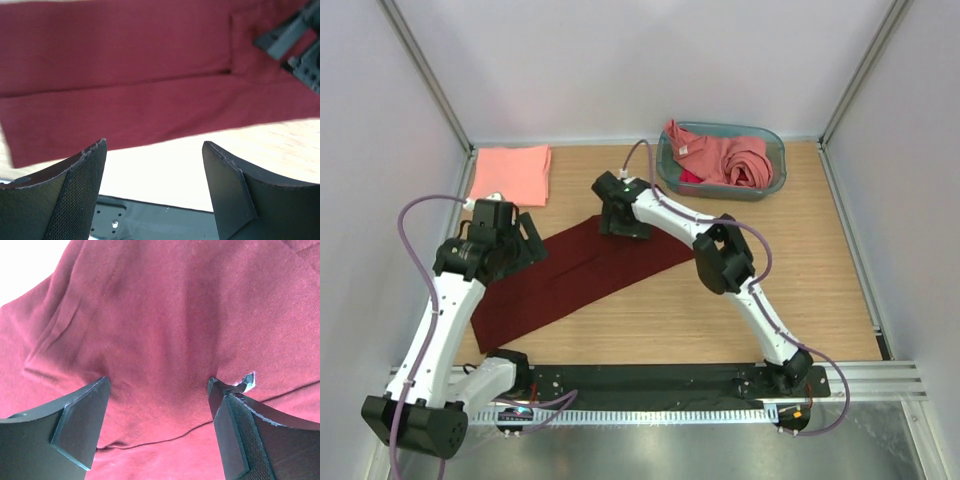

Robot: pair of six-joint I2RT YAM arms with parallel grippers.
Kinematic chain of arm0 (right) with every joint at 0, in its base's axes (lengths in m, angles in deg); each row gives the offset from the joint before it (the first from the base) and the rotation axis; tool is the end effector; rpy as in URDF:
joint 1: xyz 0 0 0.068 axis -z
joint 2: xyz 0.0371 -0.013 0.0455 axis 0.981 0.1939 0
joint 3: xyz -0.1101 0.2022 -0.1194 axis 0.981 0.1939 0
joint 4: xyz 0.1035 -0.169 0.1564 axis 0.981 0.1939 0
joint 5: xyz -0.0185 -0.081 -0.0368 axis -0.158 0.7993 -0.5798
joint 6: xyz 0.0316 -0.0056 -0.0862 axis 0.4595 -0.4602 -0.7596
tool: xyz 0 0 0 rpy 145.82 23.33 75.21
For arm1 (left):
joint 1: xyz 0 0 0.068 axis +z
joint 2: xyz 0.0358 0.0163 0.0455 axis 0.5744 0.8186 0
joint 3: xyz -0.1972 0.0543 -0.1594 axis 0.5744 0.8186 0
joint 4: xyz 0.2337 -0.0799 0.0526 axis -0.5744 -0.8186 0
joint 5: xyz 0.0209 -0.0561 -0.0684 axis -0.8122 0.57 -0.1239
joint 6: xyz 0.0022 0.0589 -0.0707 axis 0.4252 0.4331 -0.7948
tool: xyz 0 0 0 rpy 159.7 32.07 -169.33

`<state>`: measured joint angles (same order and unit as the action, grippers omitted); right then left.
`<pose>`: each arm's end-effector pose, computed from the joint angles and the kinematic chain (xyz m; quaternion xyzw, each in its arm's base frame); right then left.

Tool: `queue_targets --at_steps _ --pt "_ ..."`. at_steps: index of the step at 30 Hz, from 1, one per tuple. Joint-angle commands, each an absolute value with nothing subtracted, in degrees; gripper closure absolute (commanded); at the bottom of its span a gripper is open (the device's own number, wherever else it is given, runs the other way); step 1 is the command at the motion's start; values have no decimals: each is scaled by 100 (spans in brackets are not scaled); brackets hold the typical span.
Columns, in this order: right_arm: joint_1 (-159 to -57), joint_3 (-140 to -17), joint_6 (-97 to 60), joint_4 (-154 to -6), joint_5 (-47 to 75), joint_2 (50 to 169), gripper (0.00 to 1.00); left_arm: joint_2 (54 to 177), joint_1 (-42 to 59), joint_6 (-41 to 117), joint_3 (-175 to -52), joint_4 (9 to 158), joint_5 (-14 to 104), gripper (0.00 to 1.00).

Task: Fold and stack the t-shirts
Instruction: Fold the tshirt

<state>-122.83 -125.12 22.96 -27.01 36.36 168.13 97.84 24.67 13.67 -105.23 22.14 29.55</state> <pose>0.3775 0.3347 0.1182 0.0606 0.9754 0.0310 0.2096 0.2082 -0.0276 0.2836 -0.2259 0.9203 -0.0674 0.3122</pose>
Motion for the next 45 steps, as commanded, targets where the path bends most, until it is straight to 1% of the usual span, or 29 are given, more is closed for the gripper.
queue_targets --at_steps 1,3,8,13,15,17,18,21,22,27,29,30,31,32,33,34,35,36,37,39,41,45 --pt "-12549 -13242 2034 -3219 3025 17722 14 9658 2478 1023 -10144 2221 2834 22" --pt "-12514 -13700 1718 -3341 3121 18012 14 9613 2486 979 -10038 2230 2878 22" --pt "-12181 -14317 892 -4079 3218 18452 13 9736 2486 978 -10002 2282 2896 22" --pt "-11829 -15012 329 -4738 2903 18804 13 9903 2486 1005 -9976 2300 2852 22" --pt "-11758 -15205 197 -4817 2701 18735 11 10147 2486 952 -9889 2449 2956 22" --pt "-11749 -15163 144 -4862 2621 18392 9 10455 2478 882 -9765 2529 3272 24" --pt "-11740 -15119 109 -4853 2499 18243 8 10875 2486 864 -9765 2468 3352 28" --pt "-11749 -15206 143 -4529 2515 17672 4 11422 2434 882 -9800 2345 3353 39" --pt "-11740 -15198 135 -4467 2480 17523 3 11694 2399 864 -9826 2275 3266 41" --pt "-11740 -15215 117 -3852 2471 16303 1 12232 2293 777 -9949 2168 2423 48" --pt "-11714 -14919 30 -3474 2402 15923 1 12363 2302 750 -10011 2221 2211 48" --pt "-11714 -14734 -23 -3308 2366 15443 1 12382 2293 759 -10081 2273 2027 47" --pt "-11714 -14523 -76 -3237 2357 15221 1 12399 2293 837 -10125 2413 2008 46" --pt "-11723 -14007 -120 -3192 2253 14931 1 12478 2293 968 -10221 2475 2060 44" --pt "-11714 -13724 -146 -3131 2191 14476 1 12548 2293 1126 -10422 2493 2130 34" --pt "-11723 -13460 -164 -3087 2190 14210 2 12636 2293 1450 -10529 2528 2105 29" --pt "-11714 -12927 -190 -3060 1929 13990 2 12854 2302 1583 -10625 2537 2070 19" --pt "-11714 -12643 -199 -3051 1926 13518 2 13022 2311 1715 -10853 2451 2017 15" --pt "-11714 -12074 -191 -3060 1952 13296 2 13154 2311 1908 -10942 2424 1938 11" --pt "-11723 -11518 -199 -3200 1918 12822 2 13513 2363 2085 -11091 2484 2007 4" --pt "-11723 -10886 -199 -3210 1918 12302 2 13699 2407 2322 -11171 2642 2183 2" --pt "-11714 -10198 -269 -3114 1970 11607 2 14165 2556 2656 -11294 2941 2342 1"
